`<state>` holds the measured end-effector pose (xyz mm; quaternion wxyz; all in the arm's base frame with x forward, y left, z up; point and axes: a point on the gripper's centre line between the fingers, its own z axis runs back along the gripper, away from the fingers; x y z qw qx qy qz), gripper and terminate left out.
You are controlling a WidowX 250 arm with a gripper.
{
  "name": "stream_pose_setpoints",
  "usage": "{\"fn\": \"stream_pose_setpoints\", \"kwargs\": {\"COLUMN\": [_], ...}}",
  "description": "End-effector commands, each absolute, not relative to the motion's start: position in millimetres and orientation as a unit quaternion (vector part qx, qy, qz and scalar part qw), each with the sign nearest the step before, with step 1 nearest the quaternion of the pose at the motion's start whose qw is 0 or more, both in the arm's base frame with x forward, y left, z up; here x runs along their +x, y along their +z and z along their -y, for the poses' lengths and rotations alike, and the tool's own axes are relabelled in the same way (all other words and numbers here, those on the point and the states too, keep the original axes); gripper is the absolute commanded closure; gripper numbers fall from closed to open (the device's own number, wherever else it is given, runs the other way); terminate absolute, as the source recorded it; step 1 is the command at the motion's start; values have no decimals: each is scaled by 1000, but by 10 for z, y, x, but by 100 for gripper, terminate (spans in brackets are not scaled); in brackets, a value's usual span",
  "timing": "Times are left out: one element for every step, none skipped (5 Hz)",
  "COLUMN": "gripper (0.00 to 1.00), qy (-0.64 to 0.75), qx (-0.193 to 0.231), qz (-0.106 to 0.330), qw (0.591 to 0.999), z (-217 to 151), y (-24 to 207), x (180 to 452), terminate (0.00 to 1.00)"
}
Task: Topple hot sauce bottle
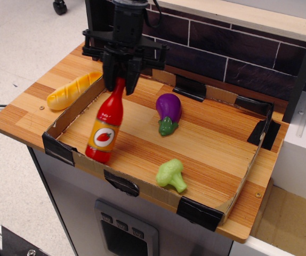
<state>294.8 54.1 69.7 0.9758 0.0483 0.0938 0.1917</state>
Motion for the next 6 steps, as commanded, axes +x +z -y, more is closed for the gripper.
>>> {"fn": "stream_pose_setpoints", "kwargs": {"gripper": [100,100,100,100,100,0], "qy": [134,132,144,154,160,201], "qx": [5,6,4,-4,0,-3], "qz": [62,106,104,94,88,74], "qw": [989,986,984,984,983,977], "z": [-712,-848,-941,-1009,-1010,-1038], "y": [792,664,557,404,341,401], "x": [3218,3326,3424,3467,3469,3502], "terminate": [0,0,0,0,0,0]}}
